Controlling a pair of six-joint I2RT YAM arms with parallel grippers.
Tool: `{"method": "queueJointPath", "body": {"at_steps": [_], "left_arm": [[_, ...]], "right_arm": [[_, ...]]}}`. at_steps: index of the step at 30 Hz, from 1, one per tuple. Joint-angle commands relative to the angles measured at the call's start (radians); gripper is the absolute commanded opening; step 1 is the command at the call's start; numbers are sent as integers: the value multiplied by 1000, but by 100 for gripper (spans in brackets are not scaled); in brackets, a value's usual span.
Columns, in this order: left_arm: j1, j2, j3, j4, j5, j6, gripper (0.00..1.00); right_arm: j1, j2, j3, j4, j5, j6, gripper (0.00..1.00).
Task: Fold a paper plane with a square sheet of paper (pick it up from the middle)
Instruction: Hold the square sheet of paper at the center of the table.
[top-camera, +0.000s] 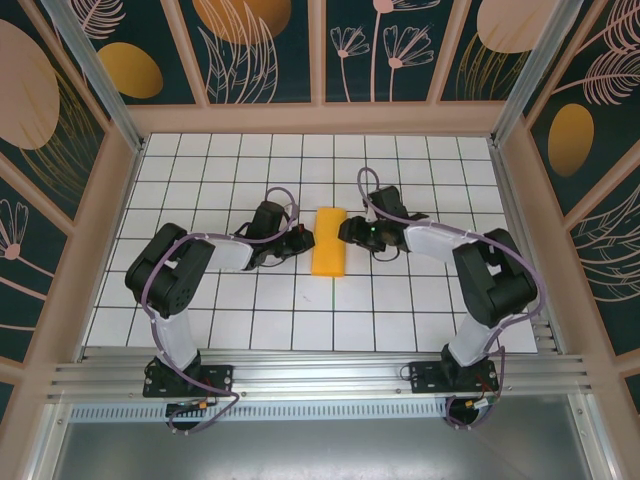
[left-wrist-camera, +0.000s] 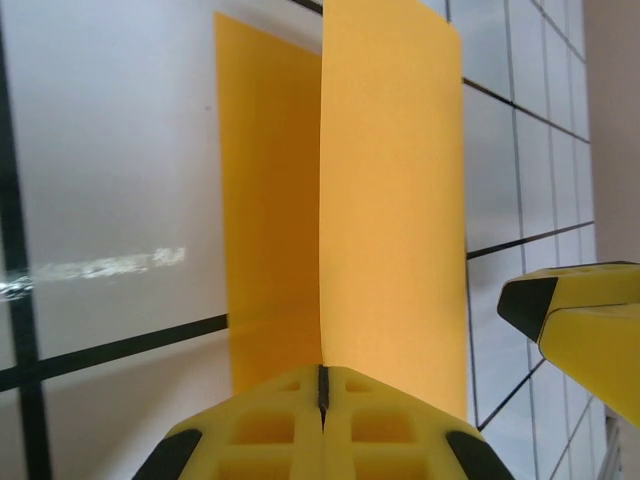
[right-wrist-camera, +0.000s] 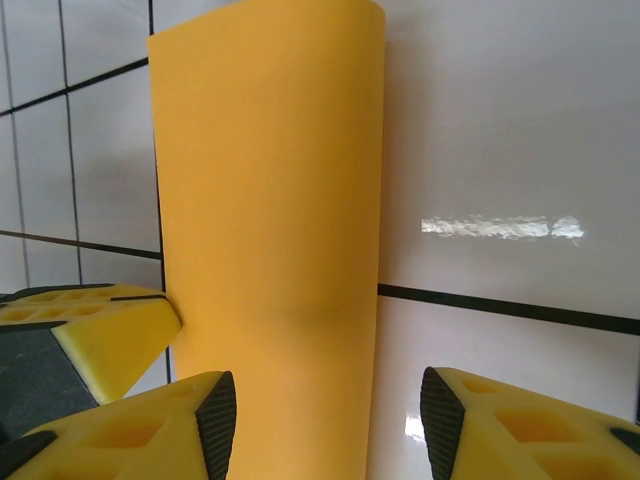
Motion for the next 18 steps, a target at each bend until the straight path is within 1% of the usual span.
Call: {"method": "queueJointPath", "body": {"at_steps": [1,12,18], "left_arm": [[-5,-24,27,-58,-48,35,0],[-6,-4,39,-67,-42,37,0],[-5,12,55,-80,-35,41,0]], "right_arm": [[19,41,56,-43,26,-35,54],[40,128,119,-80,29,-54,53],[41,150,127,-89,35,-57,50]]}}
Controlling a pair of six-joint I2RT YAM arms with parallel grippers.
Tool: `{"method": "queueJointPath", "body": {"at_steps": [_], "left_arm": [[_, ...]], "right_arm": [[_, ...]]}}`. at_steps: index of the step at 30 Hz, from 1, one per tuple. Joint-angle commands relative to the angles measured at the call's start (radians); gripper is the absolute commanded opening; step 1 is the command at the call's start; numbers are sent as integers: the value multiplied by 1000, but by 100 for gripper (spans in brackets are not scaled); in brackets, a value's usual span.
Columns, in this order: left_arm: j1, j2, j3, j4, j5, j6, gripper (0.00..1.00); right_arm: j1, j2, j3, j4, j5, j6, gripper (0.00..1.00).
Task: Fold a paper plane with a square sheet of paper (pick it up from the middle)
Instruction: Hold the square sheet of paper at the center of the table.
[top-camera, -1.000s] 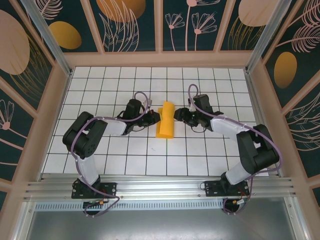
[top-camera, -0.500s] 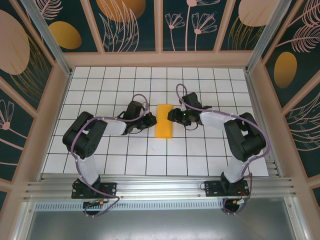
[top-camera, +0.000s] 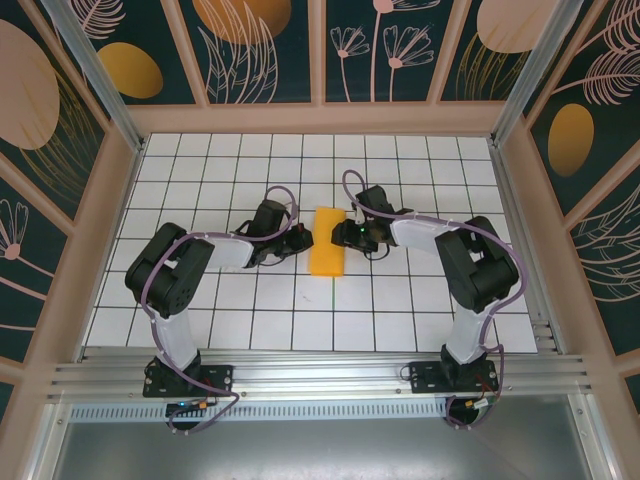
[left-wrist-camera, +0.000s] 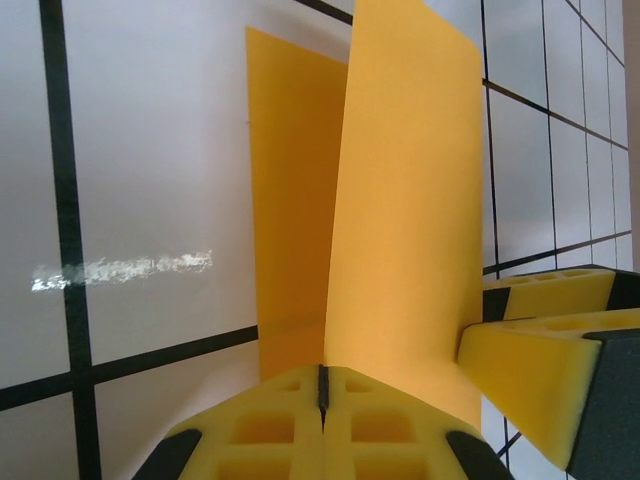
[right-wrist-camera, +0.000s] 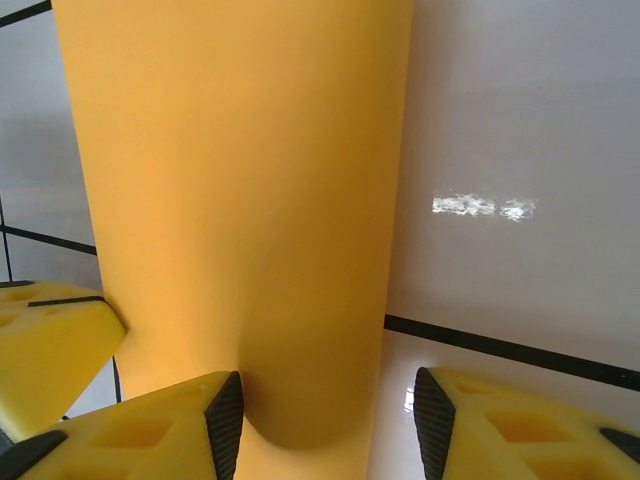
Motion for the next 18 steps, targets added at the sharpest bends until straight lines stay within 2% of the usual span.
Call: {"method": "queueJointPath", "body": {"at_steps": [1,7,11,14,18], "left_arm": [[-4,13,26,-22,2,21,0],[-6,-4,35,-67,-30,24,2],[-4,-61,40,-139,-127,27,27],[-4,-123,33,-176,-207,29,37],[-5,-209,9,-186,-297,27,44]], "right_arm": [[8,30,38,-35,27,-18,49],[10,59,37,-51,56,-17,46],[12,69,28,-59,67,-24,45],[12,69,27,-68,69,-37,44],[11,71,30,-79,68,-69,42]]}}
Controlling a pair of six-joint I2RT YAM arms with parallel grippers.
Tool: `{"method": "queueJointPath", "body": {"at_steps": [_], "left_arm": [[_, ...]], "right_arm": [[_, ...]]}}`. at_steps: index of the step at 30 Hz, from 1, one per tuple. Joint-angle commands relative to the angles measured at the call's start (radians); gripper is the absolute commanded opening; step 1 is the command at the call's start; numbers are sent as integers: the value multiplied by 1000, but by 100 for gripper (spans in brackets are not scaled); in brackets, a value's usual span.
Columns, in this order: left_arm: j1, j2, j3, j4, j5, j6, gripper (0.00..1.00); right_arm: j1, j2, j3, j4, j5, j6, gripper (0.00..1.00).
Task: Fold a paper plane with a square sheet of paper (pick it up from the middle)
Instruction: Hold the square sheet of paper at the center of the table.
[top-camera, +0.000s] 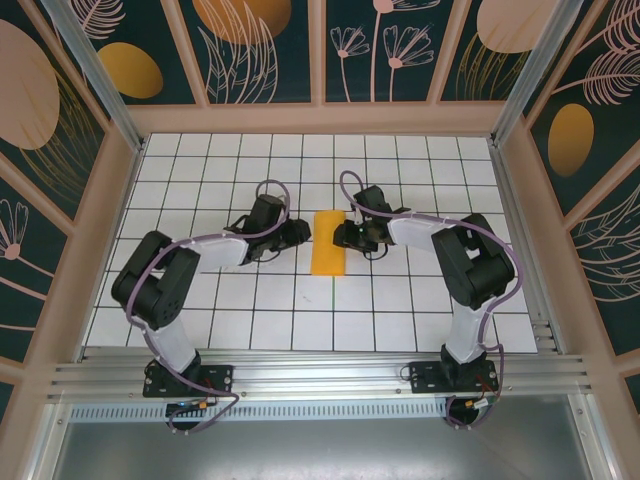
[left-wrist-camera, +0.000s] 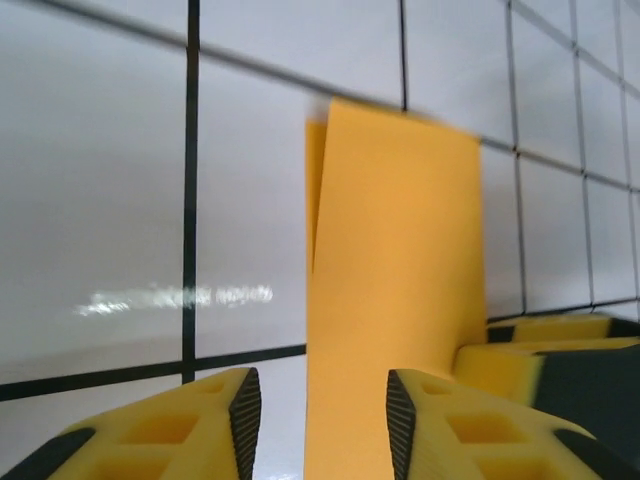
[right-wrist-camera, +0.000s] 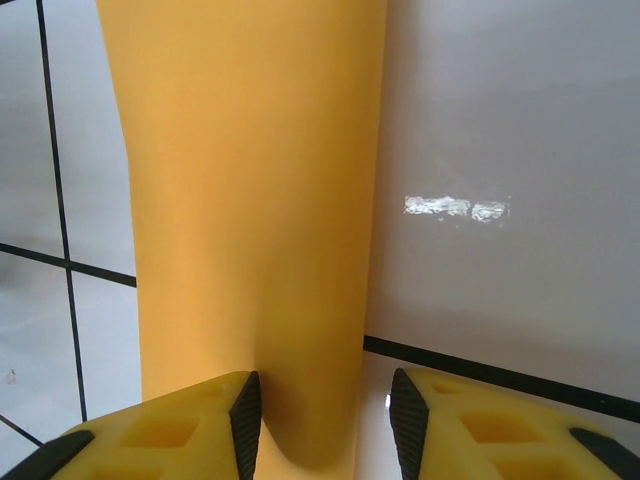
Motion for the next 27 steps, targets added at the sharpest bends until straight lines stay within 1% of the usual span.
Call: {"method": "queueJointPath", "body": {"at_steps": [1,5,8,12,20,27], "left_arm": [[-4,-89,-15,-32,-115,9,45],[-5,-123,-29,-24,-142,9,50],[-4,-125,-38,-1,-128,11,55],[-5,-108,-41,29,-83,15,59],[-5,-57,-25,47,-22,6,59],[-4,-28,-14,44,-7,-1,59]], "right_arm": [[9,45,13,-62,33,-51,41],[9,61,23,-77,29,-68,40],[10,77,31,-92,31,-68,40],[18,94,33,-112,38,-68,40],[21,121,37,-138,61,-68,40],[21,155,67,-168,81,-88,42]]}}
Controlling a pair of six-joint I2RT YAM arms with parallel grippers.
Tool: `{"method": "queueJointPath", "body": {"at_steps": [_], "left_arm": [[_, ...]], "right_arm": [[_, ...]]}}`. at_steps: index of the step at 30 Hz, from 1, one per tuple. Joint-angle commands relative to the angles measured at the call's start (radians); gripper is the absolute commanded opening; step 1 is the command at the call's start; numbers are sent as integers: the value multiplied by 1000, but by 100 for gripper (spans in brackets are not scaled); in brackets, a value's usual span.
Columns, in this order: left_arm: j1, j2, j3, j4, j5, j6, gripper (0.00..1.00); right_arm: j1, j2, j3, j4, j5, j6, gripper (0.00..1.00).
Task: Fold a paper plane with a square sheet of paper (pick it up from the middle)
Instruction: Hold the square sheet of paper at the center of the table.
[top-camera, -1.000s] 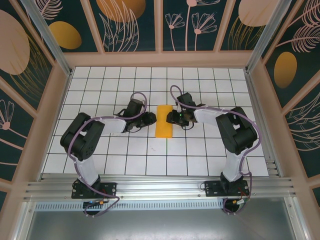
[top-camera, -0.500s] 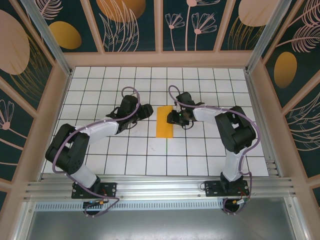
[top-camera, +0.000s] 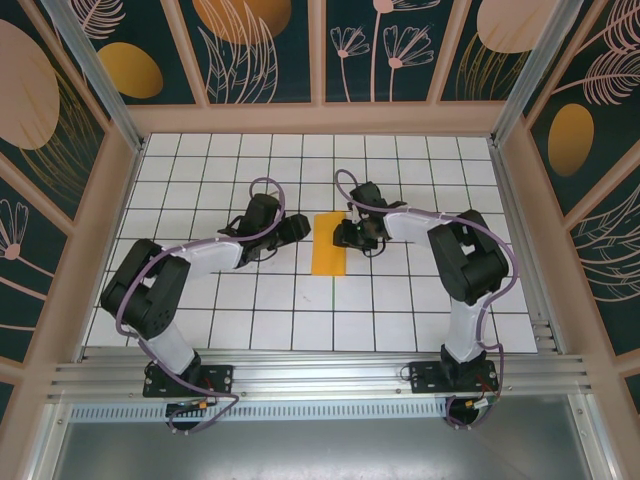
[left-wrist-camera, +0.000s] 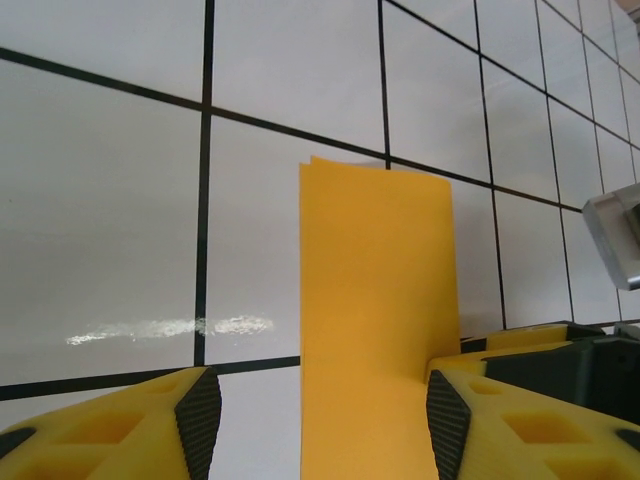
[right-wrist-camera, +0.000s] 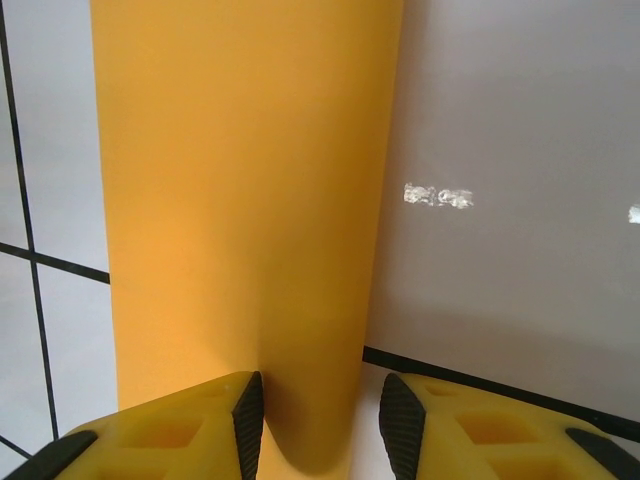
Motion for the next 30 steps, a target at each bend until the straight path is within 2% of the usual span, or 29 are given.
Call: {"method": "queueJointPath", "body": {"at_steps": [1,17,26,30], "left_arm": [[-4,10,19,20,19,0,59],[-5,49,17,20,30,-3,58],[-5,78,24,63,123,-9,56],[-5,99,28,97,180,-21,50]], "right_arm": [[16,105,-19,-58,67,-28,42],[42,130,-2,-87,109,-87,40],[45,141,5,-88,109,-87,40],[45,148,9,-93,116,-91,40]]}}
